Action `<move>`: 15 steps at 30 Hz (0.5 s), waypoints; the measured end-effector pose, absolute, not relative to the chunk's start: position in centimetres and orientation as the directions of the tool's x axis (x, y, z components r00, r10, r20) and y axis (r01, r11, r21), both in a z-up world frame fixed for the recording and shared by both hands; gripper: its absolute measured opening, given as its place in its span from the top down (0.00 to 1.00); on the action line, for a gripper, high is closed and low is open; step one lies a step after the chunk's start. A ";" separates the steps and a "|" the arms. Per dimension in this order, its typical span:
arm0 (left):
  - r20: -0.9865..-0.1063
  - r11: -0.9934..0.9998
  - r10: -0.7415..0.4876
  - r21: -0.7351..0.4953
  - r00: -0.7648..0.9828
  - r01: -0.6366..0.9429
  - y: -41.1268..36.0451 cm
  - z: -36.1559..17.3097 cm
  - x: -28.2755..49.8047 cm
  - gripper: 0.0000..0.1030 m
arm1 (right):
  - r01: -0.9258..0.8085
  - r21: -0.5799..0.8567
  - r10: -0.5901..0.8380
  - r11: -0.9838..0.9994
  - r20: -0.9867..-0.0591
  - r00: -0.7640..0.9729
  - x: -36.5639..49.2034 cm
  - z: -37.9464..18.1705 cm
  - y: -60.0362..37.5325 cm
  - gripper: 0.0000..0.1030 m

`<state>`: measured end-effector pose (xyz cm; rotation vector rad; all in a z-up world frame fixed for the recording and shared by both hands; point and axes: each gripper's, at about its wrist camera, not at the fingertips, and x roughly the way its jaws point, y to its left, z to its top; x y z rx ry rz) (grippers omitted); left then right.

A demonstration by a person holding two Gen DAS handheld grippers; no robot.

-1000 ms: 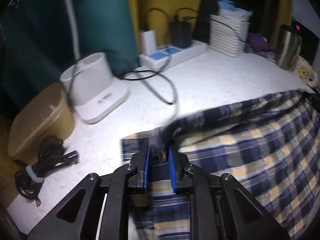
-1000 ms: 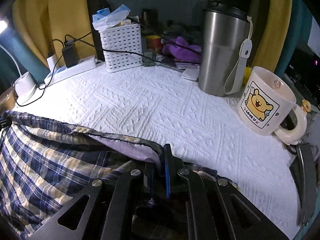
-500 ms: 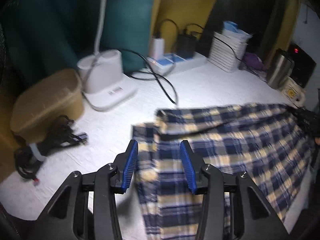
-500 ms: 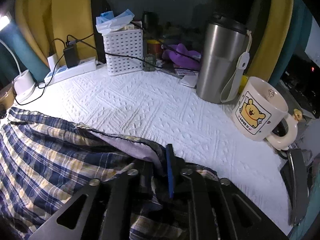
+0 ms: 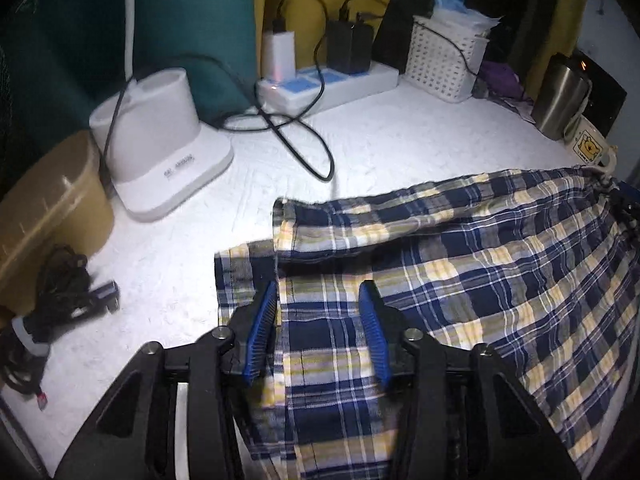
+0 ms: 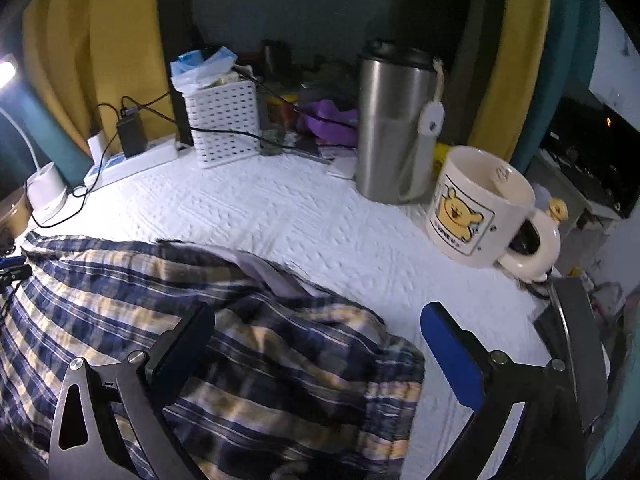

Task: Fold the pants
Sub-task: 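Lower the folded pants onto the table and open both grippers, then withdraw both tools from the folded plaid pants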

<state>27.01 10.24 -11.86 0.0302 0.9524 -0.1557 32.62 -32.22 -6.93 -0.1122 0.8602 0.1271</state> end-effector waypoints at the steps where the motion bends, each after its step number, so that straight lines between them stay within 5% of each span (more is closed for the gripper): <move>1: -0.816 0.989 -0.111 -0.034 0.567 0.144 10.2 -11.8 27.0 0.96 | -0.160 -0.045 0.070 0.986 -0.761 0.645 32.5 -7.0 -32.2 0.00; 9: -0.774 0.997 -0.027 0.021 0.632 0.068 11.2 -8.6 23.4 0.98 | -0.211 -0.037 0.113 0.977 -0.749 0.652 31.5 -7.1 -30.9 0.00; 15: -0.819 1.000 -0.005 0.000 0.574 0.009 13.9 -11.5 25.2 0.97 | -0.233 -0.053 0.117 0.971 -0.746 0.656 31.4 -7.2 -29.6 0.00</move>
